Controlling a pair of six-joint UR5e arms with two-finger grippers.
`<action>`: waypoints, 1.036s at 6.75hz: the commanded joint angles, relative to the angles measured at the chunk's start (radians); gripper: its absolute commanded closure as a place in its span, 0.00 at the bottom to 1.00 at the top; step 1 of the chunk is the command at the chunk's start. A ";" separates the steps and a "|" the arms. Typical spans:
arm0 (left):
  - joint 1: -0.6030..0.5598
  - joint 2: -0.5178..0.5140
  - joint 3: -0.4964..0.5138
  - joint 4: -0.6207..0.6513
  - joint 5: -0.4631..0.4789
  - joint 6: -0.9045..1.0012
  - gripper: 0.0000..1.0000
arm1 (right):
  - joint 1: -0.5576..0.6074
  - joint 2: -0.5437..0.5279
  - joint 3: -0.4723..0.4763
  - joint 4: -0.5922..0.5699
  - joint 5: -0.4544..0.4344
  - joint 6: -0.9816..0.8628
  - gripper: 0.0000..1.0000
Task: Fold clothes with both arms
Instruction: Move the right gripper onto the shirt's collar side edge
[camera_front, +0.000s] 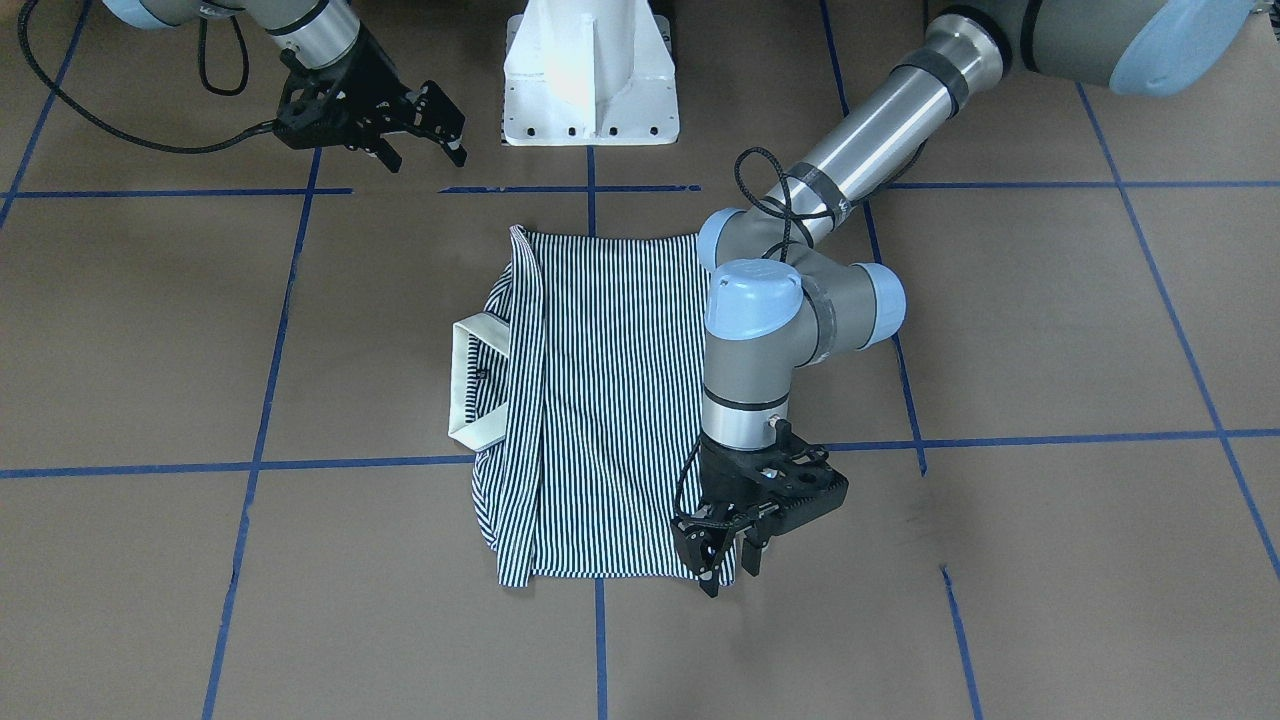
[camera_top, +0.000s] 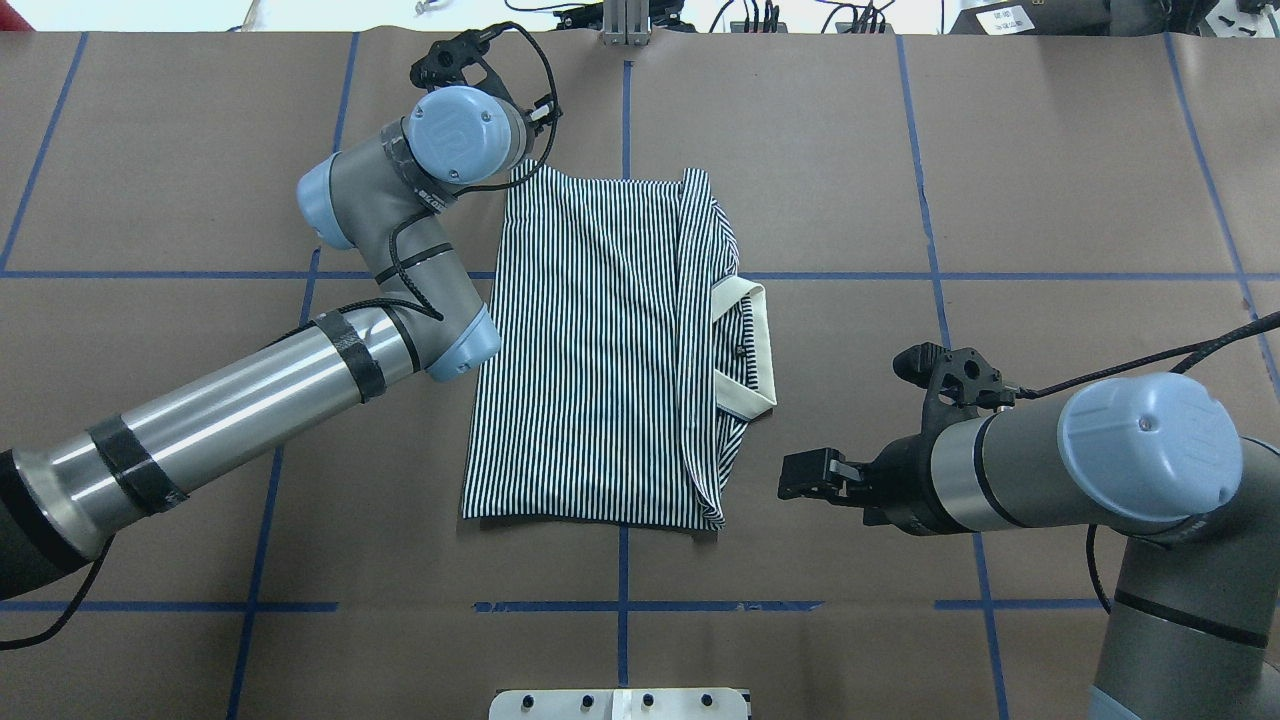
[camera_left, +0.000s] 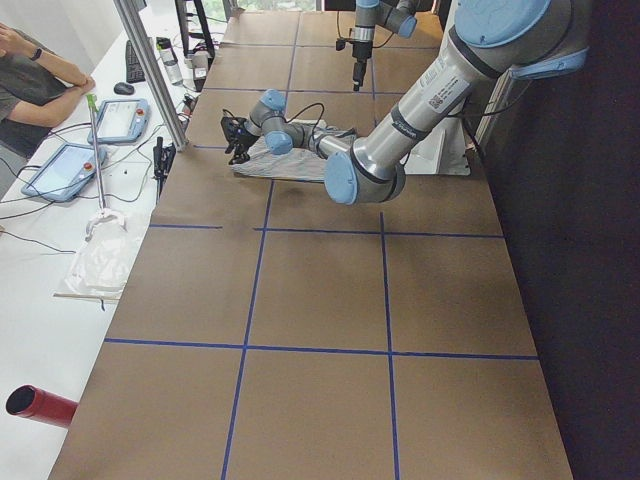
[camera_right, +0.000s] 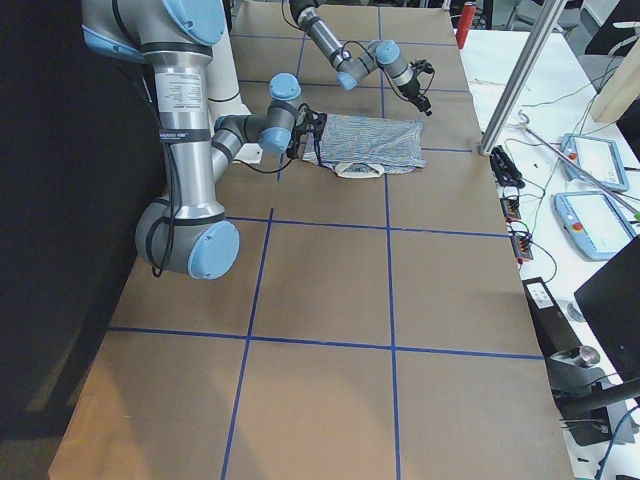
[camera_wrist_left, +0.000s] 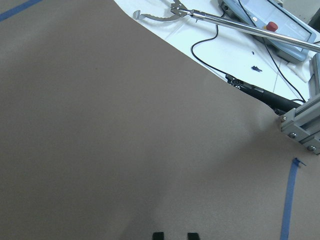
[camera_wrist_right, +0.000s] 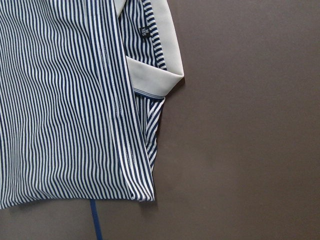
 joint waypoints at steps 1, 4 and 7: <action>-0.040 0.028 -0.111 0.119 -0.187 0.068 0.00 | 0.015 0.059 -0.056 -0.045 -0.008 -0.085 0.00; -0.040 0.189 -0.492 0.413 -0.277 0.190 0.00 | 0.021 0.328 -0.209 -0.356 -0.056 -0.228 0.00; -0.031 0.365 -0.816 0.503 -0.294 0.249 0.00 | 0.016 0.519 -0.454 -0.423 -0.091 -0.344 0.00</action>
